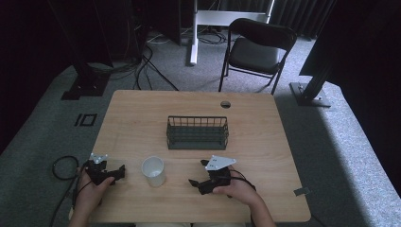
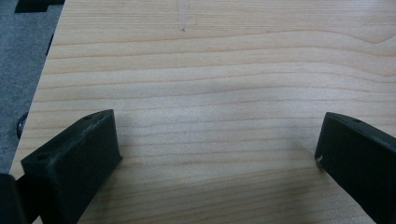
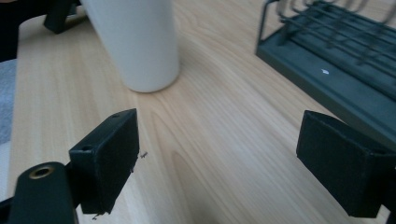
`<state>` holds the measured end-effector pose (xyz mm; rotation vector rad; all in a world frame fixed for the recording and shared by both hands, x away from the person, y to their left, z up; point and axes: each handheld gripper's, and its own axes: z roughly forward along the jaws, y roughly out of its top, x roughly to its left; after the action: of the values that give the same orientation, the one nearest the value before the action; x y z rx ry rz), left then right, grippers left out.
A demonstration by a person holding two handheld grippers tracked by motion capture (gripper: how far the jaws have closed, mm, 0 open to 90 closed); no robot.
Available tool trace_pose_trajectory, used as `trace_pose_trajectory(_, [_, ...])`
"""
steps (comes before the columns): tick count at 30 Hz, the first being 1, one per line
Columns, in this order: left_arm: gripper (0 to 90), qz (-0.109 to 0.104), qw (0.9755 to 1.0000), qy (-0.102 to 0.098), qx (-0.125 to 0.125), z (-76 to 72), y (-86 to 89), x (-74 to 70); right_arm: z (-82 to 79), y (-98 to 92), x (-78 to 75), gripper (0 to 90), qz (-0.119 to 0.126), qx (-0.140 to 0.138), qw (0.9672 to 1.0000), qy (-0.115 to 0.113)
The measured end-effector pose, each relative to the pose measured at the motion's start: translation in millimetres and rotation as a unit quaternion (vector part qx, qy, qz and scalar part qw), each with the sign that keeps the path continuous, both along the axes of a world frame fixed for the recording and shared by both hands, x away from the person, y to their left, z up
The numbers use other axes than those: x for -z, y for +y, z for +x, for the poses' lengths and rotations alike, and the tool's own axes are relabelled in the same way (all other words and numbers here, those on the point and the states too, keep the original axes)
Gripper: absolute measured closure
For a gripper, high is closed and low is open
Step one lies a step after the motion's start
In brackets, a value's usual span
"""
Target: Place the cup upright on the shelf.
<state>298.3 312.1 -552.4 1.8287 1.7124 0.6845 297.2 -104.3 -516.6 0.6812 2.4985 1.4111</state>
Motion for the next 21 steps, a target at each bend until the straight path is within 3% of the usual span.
trace_pose_trajectory(7, [0.1, 0.0, 1.0, 0.0, 0.0, 0.0, 0.0, 0.0, -1.7, 20.4, 0.9, 13.0, 0.005, -0.023, 0.9997, -0.001])
trace_pose_trajectory(21, [0.1, 0.0, 1.0, 0.0, 0.0, 0.0, 0.0, 0.0, -0.5, 46.2, 3.5, 13.1, 0.009, -0.044, 0.999, -0.005])
